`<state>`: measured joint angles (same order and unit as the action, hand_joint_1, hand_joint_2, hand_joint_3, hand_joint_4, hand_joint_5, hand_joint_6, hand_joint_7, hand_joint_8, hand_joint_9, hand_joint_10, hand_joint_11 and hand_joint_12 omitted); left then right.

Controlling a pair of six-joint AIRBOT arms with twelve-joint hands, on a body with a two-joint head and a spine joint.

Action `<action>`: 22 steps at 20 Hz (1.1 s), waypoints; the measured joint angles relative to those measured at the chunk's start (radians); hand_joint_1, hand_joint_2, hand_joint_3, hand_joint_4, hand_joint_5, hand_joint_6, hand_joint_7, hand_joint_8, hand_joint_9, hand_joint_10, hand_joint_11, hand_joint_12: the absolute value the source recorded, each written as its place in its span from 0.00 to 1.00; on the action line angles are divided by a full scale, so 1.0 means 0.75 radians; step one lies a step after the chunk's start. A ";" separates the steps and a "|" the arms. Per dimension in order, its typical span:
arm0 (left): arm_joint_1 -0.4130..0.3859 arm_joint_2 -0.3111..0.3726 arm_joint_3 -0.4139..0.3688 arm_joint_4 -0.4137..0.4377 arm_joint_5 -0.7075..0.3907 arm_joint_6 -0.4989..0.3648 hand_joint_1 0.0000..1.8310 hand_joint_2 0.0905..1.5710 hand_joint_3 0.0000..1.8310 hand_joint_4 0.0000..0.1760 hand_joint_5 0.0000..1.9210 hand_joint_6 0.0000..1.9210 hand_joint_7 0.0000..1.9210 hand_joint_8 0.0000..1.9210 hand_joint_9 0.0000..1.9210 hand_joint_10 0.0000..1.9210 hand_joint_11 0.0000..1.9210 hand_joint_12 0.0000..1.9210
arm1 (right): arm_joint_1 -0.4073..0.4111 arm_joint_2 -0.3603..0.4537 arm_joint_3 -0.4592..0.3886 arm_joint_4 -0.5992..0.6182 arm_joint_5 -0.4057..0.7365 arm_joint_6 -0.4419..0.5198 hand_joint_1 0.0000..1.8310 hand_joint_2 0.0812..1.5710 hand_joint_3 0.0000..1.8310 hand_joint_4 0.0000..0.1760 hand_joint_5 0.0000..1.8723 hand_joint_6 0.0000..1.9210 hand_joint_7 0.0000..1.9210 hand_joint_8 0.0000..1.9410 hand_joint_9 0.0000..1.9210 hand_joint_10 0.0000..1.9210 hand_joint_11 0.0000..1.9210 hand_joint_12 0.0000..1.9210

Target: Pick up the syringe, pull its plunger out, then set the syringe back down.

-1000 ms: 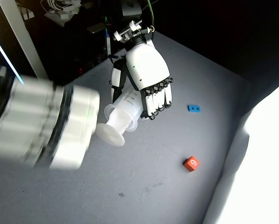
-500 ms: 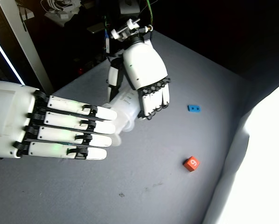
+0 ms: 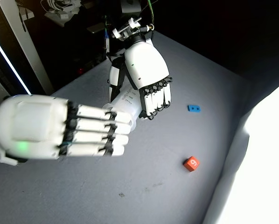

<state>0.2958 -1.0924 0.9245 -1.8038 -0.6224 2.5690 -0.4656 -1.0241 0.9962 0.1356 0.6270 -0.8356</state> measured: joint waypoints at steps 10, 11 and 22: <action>0.000 -0.001 0.005 0.003 0.002 -0.001 0.64 0.79 0.00 0.00 0.35 0.67 0.40 0.81 0.33 0.73 0.21 0.85 | 0.000 -0.090 0.109 0.008 0.051 0.040 0.62 0.68 0.00 0.00 0.23 0.01 0.27 0.01 0.26 0.03 0.00 0.54; 0.000 0.000 0.005 0.003 -0.001 -0.001 0.64 0.79 0.00 0.00 0.35 0.67 0.40 0.81 0.33 0.73 0.21 0.85 | 0.001 -0.095 0.113 0.010 0.058 0.040 0.62 0.69 0.00 0.00 0.28 0.02 0.32 0.02 0.30 0.04 0.01 0.62; -0.004 -0.010 0.014 -0.020 0.010 0.006 0.63 0.80 0.00 0.00 0.33 0.70 0.39 0.81 0.32 0.73 0.21 0.87 | 0.000 -0.106 0.113 0.024 0.130 0.053 0.67 0.71 0.00 0.00 0.47 0.53 0.51 0.57 0.48 0.46 0.28 0.70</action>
<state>0.2928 -1.0996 0.9348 -1.8187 -0.6147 2.5732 -0.4656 -1.1034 1.0813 0.1539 0.7242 -0.7956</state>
